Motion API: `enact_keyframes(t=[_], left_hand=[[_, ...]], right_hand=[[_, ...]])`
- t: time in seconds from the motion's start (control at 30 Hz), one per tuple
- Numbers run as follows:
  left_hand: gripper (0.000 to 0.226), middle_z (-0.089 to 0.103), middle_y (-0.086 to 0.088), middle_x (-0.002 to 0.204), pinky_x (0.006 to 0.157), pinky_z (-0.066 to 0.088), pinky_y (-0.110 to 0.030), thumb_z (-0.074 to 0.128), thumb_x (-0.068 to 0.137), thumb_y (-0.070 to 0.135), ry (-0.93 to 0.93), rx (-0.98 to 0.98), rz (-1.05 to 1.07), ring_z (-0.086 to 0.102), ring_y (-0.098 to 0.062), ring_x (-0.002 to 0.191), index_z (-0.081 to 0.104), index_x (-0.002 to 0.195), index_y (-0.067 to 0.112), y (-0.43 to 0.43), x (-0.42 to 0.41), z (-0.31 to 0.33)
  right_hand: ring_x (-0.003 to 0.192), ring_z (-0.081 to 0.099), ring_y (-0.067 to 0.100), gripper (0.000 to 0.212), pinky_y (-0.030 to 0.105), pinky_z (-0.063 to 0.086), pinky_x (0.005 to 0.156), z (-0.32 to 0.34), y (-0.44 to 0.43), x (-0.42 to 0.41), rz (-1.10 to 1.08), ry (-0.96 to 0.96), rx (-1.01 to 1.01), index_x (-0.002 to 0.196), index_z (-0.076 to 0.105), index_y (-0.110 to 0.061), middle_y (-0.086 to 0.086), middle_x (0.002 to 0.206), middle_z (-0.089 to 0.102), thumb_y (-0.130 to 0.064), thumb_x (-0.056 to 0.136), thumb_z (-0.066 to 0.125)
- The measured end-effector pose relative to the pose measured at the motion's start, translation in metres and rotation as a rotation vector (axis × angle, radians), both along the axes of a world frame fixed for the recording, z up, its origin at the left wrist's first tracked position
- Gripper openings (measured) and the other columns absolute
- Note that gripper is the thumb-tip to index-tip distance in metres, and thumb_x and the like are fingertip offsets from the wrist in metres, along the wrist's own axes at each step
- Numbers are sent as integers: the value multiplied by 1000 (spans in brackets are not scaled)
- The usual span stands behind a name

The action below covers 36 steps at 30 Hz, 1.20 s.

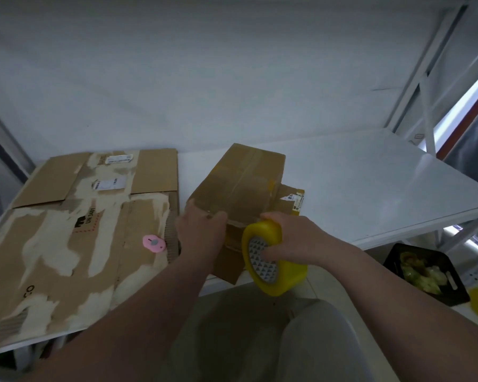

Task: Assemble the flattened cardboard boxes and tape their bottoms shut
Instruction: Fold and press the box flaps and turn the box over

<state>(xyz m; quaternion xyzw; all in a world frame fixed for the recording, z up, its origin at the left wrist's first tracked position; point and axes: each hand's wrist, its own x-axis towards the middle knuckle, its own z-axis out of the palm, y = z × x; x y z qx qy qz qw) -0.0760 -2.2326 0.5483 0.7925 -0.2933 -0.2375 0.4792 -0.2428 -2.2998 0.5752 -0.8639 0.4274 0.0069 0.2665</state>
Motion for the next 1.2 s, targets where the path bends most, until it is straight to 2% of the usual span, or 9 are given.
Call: enact_keyframes(t=[0.1,0.2,0.33,0.43,0.6,0.8,0.9,1.07,1.2], left_hand=[[37,66,-15,92,67,50,-37,60,87,39,799,130,-46,61,-30,82,60,109,9,7,-11,12],[37,68,-12,57,53,47,-32,56,93,42,996,209,-231,60,-25,62,62,88,5,8,-18,20],[33,70,-15,74,60,47,-40,64,87,29,1006,225,-255,62,-30,77,64,104,1,0,-12,16],[19,65,-12,64,57,45,-36,64,84,20,951,233,-247,59,-27,67,62,92,2,-2,-4,13],[50,65,-18,95,73,51,-44,69,65,18,930,191,-372,64,-33,84,60,112,4,-17,15,7],[73,65,-18,109,85,52,-48,85,55,21,700,232,-283,65,-34,95,57,120,3,-45,34,18],[51,60,-18,108,75,53,-45,79,71,20,546,271,-243,62,-35,93,55,113,6,-47,39,45],[27,55,-13,88,56,46,-37,70,83,15,457,276,-232,57,-28,74,53,102,5,-50,45,48],[41,61,-16,94,67,54,-41,77,78,19,672,227,-128,63,-29,81,54,108,3,-38,36,23]], right_hand=[[106,50,16,88,27,46,81,1,8,13,-20,-21,23,141,32,-30,-4,132,49,-59,70,73],[105,52,16,94,31,49,82,2,15,22,-30,-2,41,140,33,-26,-4,126,51,-66,64,72],[93,53,12,84,26,48,73,5,22,27,-35,-30,101,129,40,-24,-6,110,52,-65,63,74],[95,50,12,90,23,43,67,5,29,30,-26,-43,132,135,33,-22,-8,109,46,-61,66,75],[70,67,16,68,29,58,69,11,25,41,-193,-360,393,136,38,-20,0,98,57,-23,79,76],[96,54,10,41,21,47,74,8,-6,42,-253,-465,153,120,51,-26,-10,98,52,-35,84,68],[120,45,17,36,23,39,90,5,-30,35,-203,-319,-246,127,53,-29,-7,121,55,-25,91,58],[146,6,23,54,45,5,118,-7,-55,49,95,-61,-253,147,28,-37,-5,158,19,-19,98,44],[147,8,22,67,44,24,113,-17,-59,65,197,117,-210,148,22,-44,-10,159,10,-4,97,40]])
